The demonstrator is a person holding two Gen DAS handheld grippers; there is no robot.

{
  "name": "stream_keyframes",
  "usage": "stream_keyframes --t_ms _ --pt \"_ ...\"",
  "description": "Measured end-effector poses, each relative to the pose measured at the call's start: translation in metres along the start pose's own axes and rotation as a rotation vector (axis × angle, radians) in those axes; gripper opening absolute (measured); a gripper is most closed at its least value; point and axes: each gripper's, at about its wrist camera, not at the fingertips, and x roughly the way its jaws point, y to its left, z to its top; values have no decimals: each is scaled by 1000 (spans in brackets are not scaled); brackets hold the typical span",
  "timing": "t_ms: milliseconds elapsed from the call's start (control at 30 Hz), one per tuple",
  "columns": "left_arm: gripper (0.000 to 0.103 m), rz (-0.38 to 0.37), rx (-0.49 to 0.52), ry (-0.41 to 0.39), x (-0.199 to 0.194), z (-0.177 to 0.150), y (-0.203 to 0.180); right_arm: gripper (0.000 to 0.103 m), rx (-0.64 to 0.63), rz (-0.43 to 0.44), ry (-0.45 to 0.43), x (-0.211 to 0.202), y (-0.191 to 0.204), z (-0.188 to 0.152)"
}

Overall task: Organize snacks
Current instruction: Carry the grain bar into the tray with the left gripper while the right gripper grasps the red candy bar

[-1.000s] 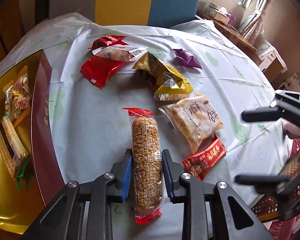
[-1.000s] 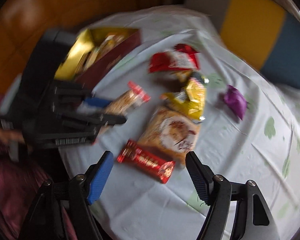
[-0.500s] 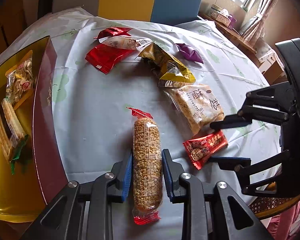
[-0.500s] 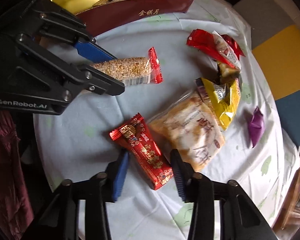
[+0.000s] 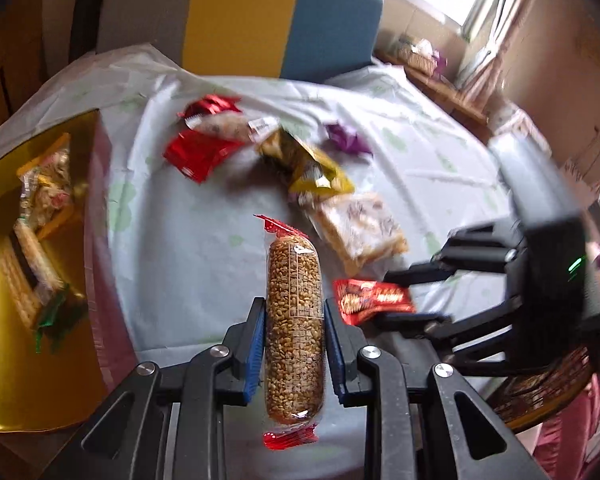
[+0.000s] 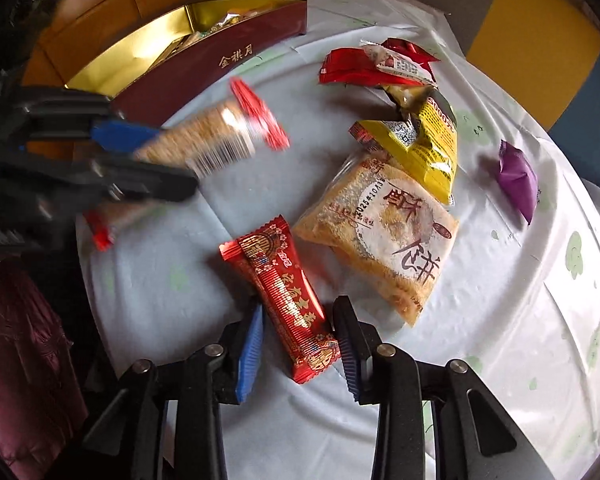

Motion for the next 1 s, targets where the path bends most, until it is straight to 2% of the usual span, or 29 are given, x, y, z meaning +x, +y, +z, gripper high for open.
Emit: stream_keyframes --t_ms 167,367,500,600,667,800,1000 --pt "28 2 -96 -95 -41 14 32 36 -12 -11 -4 2 3 -1" --pt "28 83 -280 -177 -83 13 96 36 -16 -19 -2 1 6 0" --pt "28 137 -506 -191 -96 -4 156 36 -20 -26 -1 -1 10 1" --pt "28 135 -664 -176 -93 -19 197 36 -19 -24 -1 0 8 1" --pt "28 142 -722 -169 -88 -26 212 36 -17 -24 -1 0 7 1" --pt "28 135 -775 -151 -77 -31 230 36 -11 -18 -1 1 6 1" --pt "28 146 -785 -91 -58 -39 228 36 -6 -15 -2 1 5 1"
